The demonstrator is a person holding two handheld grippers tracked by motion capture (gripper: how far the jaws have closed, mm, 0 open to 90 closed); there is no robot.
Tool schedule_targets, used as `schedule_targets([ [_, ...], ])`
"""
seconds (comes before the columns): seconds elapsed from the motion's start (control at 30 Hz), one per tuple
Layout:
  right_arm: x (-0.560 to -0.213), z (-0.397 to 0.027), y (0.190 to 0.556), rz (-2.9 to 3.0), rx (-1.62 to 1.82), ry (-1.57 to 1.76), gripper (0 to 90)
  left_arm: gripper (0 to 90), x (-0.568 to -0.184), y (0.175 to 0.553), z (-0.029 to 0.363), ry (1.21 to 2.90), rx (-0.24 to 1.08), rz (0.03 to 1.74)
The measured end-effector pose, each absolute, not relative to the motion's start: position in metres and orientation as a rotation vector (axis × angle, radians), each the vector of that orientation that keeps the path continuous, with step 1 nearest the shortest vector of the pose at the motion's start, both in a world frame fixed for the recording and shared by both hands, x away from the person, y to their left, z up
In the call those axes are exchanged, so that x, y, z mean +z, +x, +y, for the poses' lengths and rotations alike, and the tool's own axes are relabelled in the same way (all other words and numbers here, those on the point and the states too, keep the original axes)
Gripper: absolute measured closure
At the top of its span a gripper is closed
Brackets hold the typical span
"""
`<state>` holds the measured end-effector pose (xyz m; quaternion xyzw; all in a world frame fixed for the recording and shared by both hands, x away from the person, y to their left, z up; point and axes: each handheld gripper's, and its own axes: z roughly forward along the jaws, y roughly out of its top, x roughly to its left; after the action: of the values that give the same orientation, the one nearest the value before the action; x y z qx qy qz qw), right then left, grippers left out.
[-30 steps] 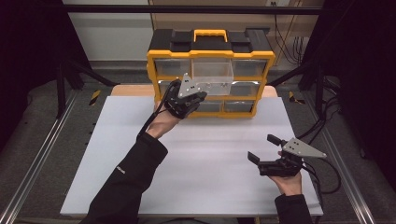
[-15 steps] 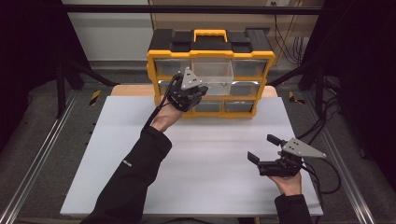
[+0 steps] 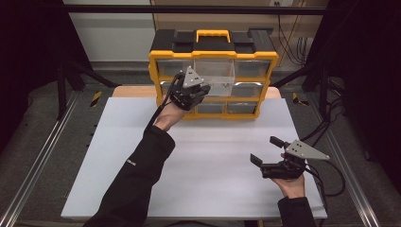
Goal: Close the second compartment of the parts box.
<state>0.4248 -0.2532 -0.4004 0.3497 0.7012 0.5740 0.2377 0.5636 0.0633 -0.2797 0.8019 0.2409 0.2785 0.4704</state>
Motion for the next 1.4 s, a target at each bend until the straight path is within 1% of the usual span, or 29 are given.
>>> schedule_targets([
  [0.3, -0.401, -0.252, 0.425, 1.927, 1.569, 0.965, 0.4, 89.3, -0.275, 0.564, 0.056, 1.952, 0.685, 0.571],
  [0.57, -0.401, -0.254, 0.425, 1.923, 1.569, 0.952, 0.4, 89.3, -0.273, 0.569, 0.049, 1.949, 0.714, 0.577],
  [1.0, -0.401, -0.253, 0.426, 1.926, 1.577, 0.957, 0.4, 89.3, -0.274, 0.576, 0.043, 1.935, 0.709, 0.56],
  [1.4, -0.401, -0.254, 0.427, 1.922, 1.568, 0.933, 0.4, 89.4, -0.273, 0.591, 0.047, 1.941, 0.736, 0.607],
])
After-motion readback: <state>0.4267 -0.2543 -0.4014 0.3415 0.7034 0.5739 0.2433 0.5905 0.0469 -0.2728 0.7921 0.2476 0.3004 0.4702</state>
